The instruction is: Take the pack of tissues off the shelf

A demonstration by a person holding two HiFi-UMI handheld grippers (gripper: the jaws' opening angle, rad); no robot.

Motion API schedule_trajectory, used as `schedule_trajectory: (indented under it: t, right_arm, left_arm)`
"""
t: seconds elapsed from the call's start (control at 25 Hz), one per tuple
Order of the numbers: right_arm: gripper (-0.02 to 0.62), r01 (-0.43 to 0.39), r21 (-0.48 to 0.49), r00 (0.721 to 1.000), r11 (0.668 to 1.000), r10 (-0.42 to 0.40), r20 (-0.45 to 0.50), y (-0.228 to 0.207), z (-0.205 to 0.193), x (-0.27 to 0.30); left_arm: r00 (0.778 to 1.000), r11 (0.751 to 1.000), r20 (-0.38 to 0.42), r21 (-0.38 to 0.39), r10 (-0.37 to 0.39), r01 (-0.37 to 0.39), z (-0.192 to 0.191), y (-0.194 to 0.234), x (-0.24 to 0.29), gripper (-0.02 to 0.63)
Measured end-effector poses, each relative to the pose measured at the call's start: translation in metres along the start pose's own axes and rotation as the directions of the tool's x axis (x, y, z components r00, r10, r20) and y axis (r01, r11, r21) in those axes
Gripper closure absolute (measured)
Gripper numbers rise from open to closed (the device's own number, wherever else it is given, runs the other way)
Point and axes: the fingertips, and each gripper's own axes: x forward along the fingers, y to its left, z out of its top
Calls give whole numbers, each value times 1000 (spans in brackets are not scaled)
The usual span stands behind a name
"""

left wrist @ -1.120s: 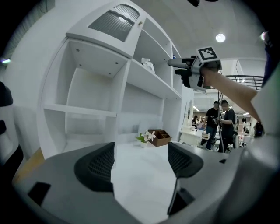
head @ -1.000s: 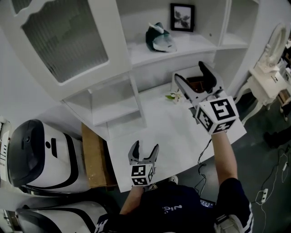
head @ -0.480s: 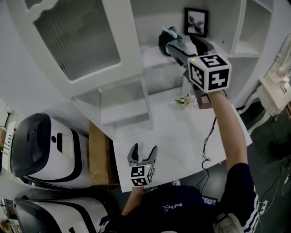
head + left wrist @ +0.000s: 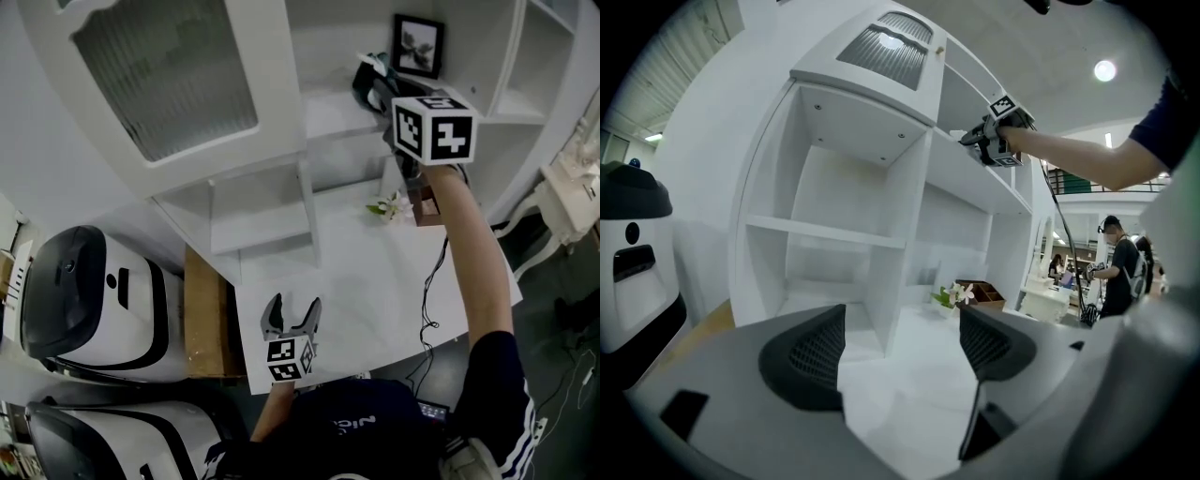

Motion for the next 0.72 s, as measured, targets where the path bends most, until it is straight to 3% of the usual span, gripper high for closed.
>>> schedule_trajectory:
  t: [0.28,0.72]
  right_arm:
    - [566,16,-52,1000,999,-15,13,0,-4,1]
    - [572,44,-211,989,977,-12,148,23,34,-49]
  left_arm:
    - [999,1000,-14,-4,-31,31,-5,-6,3,225]
    - [998,998,-27,-11,-64,64,-12,-8,-2,225]
